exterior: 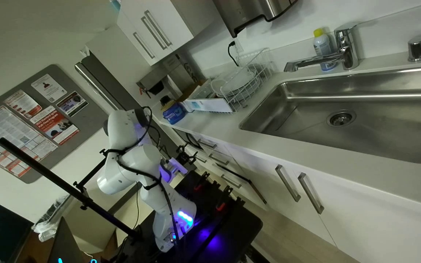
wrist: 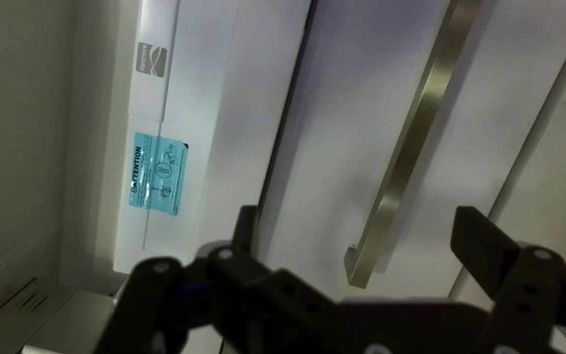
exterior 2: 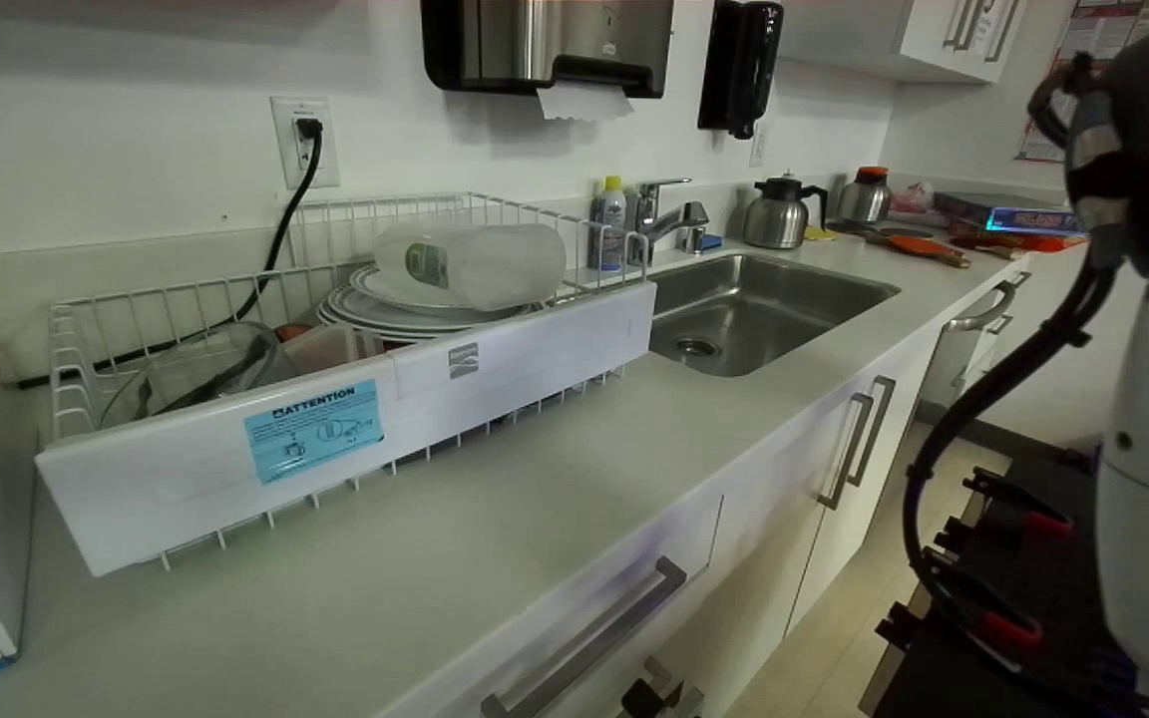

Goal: Open the top drawer of the middle cabinet

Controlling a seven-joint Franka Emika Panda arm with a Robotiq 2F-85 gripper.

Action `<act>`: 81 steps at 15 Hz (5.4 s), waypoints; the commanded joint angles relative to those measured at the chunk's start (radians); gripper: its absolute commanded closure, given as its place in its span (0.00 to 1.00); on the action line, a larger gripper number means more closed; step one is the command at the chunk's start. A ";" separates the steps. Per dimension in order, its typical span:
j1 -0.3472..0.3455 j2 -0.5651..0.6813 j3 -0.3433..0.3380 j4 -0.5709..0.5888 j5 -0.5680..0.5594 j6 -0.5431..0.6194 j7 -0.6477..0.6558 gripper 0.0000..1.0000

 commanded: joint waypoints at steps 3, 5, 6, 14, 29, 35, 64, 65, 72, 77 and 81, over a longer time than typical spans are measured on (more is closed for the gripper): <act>-0.038 0.071 -0.001 0.077 -0.029 -0.042 0.001 0.00; -0.042 0.087 -0.002 0.099 -0.034 -0.045 0.006 0.00; -0.038 0.094 -0.007 0.111 -0.040 -0.054 0.010 0.00; -0.036 0.147 -0.010 0.184 -0.071 -0.098 0.010 0.00; -0.079 0.181 -0.043 0.245 -0.088 -0.091 -0.004 0.25; -0.095 0.191 -0.038 0.252 -0.101 -0.097 -0.007 0.66; 0.039 0.167 0.180 0.081 0.208 -0.293 0.339 0.95; 0.048 0.164 0.179 0.082 0.215 -0.291 0.339 0.95; 0.070 0.126 0.180 0.049 0.282 -0.311 0.349 0.38; 0.014 0.012 0.241 -0.068 0.296 -0.223 0.297 0.00; -0.087 -0.134 0.346 -0.215 0.296 -0.087 0.264 0.00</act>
